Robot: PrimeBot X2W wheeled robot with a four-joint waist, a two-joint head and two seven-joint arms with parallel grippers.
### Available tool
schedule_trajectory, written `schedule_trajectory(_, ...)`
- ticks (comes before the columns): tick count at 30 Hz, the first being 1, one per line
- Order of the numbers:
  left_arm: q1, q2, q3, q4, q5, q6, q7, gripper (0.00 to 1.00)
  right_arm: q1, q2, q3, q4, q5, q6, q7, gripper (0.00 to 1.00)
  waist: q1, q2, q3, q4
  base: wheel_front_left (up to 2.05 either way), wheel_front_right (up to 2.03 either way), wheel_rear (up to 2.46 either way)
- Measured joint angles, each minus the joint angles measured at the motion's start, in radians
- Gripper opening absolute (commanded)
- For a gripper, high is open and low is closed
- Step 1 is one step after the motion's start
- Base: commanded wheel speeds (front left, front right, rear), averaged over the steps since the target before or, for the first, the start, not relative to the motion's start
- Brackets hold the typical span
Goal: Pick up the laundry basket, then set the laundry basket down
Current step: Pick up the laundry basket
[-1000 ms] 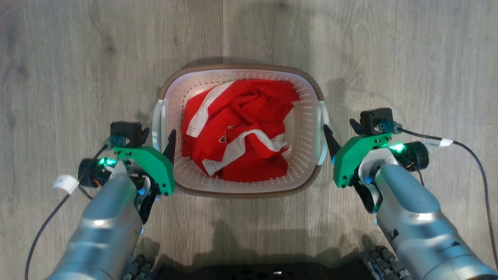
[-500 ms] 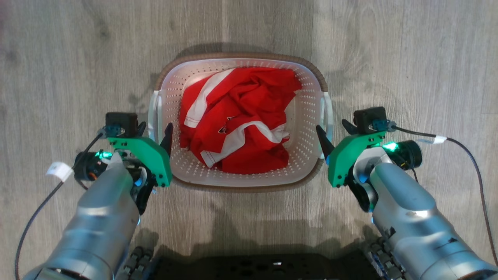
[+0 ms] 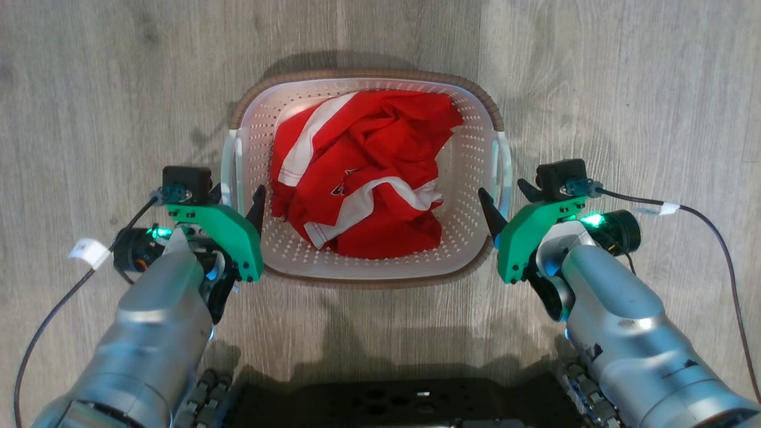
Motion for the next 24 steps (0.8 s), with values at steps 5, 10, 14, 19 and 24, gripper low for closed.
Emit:
schedule_trajectory(5,-0.02,0.0,-0.027,0.003,-0.026,0.0,0.0,1.0,-0.001,0.0,-0.004,0.001,0.0,0.0,0.005,1.0,0.0,0.0,0.013,0.003,0.0,0.0,0.0)
schedule_trajectory(10,-0.036,0.0,-0.035,0.011,-0.042,0.0,0.0,1.0,-0.009,0.0,-0.007,0.002,-0.002,0.0,0.004,1.0,0.0,-0.0001,0.02,0.009,0.0,0.0,0.0)
schedule_trajectory(14,-0.036,0.0,-0.037,0.012,-0.05,0.0,0.0,1.0,-0.02,0.0,-0.011,0.002,-0.007,0.0,0.003,1.0,0.0,-0.0001,0.021,0.012,0.0,0.0,0.0)
schedule_trajectory(19,-0.035,-0.001,-0.041,0.011,-0.05,0.0,0.0,1.0,-0.019,-0.001,-0.011,0.006,-0.007,0.0,0.003,1.0,0.0,-0.0001,0.023,0.013,0.0,0.0,0.0)
schedule_trajectory(24,-0.036,-0.001,-0.045,0.005,-0.051,0.0,0.0,1.0,-0.019,-0.001,-0.012,0.008,-0.009,0.0,0.003,0.85,0.0,-0.0001,0.028,0.013,0.0,0.0,0.0)
